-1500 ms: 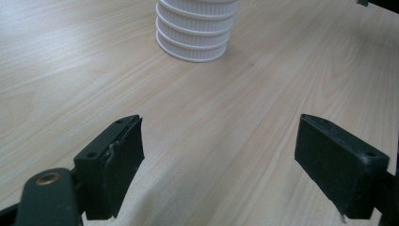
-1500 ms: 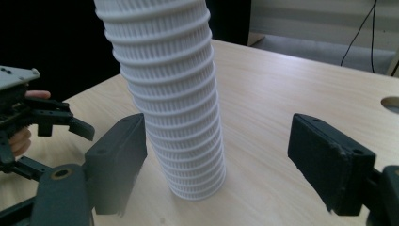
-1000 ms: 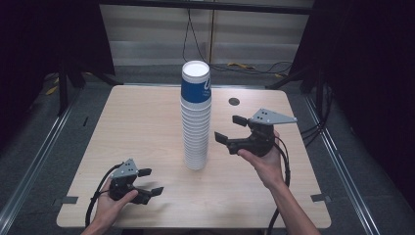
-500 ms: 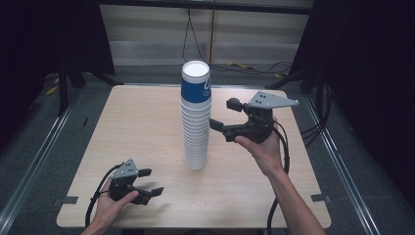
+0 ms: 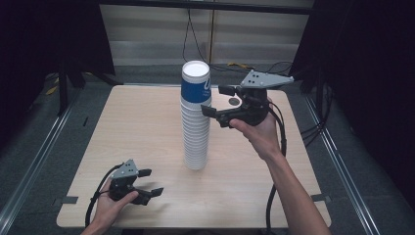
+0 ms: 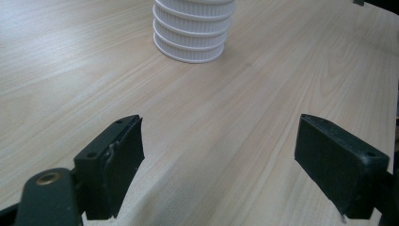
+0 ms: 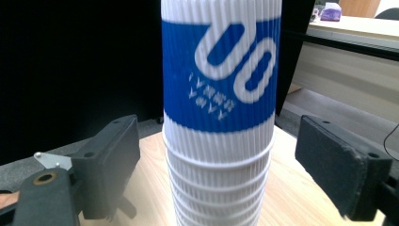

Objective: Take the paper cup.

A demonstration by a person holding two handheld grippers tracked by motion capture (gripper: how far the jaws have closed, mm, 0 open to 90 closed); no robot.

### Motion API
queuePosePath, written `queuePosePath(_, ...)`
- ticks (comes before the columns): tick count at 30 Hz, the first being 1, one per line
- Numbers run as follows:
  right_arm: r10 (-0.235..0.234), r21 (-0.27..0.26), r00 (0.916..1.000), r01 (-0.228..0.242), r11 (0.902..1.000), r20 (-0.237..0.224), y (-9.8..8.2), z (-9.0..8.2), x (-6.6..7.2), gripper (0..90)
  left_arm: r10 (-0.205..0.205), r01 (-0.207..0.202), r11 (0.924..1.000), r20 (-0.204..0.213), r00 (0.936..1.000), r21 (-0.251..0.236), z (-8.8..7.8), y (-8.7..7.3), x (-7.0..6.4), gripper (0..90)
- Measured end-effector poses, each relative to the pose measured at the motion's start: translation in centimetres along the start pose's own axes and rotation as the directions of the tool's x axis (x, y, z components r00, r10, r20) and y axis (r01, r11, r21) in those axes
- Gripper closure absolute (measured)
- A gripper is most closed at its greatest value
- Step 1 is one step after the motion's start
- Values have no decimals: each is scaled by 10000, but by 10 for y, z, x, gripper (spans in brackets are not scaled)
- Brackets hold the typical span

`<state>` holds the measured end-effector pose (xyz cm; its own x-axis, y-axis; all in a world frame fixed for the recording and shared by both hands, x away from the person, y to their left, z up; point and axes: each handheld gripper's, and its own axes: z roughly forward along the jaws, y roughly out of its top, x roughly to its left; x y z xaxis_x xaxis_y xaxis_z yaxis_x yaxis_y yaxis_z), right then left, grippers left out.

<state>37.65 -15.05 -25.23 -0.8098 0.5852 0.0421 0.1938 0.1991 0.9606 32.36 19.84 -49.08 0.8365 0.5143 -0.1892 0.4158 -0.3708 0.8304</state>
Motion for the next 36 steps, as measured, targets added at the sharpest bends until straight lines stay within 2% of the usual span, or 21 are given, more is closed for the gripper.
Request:
queuePosePath(12,-61,-152,9999,59,9999,-160,11,8,0,144,36,-36,10000,2,10000,47,1,0,0,159)
queuePosePath(14,-60,-396,9999,53,9992,-162,14,9,1,144,33,-33,10000,3,10000,49,1,0,0,159)
queuePosePath(19,-75,-532,9998,67,9986,-165,23,12,-1,143,-21,21,10000,-27,10000,22,0,0,0,159)
queuePosePath(27,-161,-541,9998,153,9984,-142,34,18,-1,138,0,0,10000,-8,10000,15,0,0,0,159)
queuePosePath(33,-22,-484,9998,12,9988,-197,38,26,-5,138,9,-9,10000,14,10000,10,0,0,0,159)
queuePosePath(36,-36,-223,9994,28,9997,-335,40,32,-8,151,13,-13,10000,59,10000,32,0,0,0,159)
